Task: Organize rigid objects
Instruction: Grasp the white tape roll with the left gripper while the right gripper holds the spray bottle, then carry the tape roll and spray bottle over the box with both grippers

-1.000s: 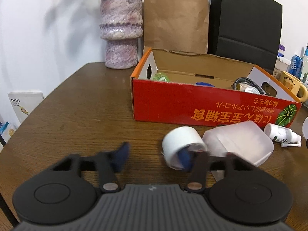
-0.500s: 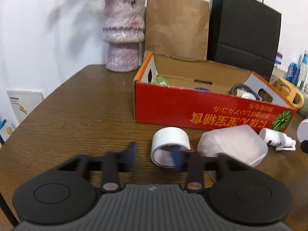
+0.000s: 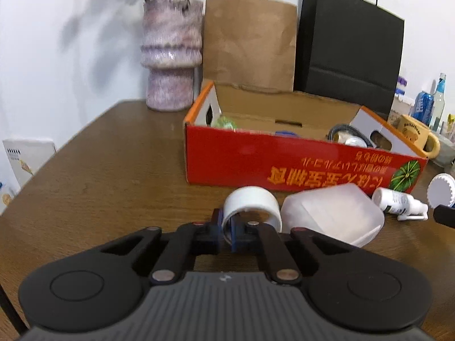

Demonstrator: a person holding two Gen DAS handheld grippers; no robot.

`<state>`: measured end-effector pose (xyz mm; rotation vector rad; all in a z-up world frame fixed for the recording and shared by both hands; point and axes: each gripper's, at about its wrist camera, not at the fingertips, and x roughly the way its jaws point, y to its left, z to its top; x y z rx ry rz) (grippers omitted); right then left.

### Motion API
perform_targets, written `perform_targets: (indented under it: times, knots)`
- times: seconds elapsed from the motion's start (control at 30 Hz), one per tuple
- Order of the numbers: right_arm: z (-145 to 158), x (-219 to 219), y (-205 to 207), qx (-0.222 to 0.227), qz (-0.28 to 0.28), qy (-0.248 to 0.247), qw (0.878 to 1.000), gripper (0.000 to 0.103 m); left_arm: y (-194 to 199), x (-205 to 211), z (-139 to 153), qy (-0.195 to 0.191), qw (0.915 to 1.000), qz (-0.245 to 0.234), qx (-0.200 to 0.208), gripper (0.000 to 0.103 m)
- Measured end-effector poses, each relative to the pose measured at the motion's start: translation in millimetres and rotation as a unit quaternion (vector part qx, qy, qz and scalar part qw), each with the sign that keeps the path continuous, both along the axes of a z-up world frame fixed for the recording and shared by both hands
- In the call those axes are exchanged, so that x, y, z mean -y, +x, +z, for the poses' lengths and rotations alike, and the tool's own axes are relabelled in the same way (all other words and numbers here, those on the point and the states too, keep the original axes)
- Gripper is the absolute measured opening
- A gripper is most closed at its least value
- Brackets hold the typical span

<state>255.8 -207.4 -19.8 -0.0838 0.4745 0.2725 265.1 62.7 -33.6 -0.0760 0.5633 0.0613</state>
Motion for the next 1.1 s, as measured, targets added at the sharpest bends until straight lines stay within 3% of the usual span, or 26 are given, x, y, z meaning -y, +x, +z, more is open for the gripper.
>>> perform_targets:
  times: [0.37,0.73,1.1]
  knots:
    - [5,1,-3,0.009,0.003,0.008,1.0,0.014,-23,1,20,0.006,0.9987,0.033,0.038,0.006]
    - [12,-3,-2,0.027,0.009,0.014,0.999,0.014,-48,19,56,-0.014,0.9963,0.02,0.082,0.006]
    - [30,-14,7,0.064,0.017,0.026,0.997,0.014,-32,46,76,-0.015,0.9935,0.02,0.111,0.006]
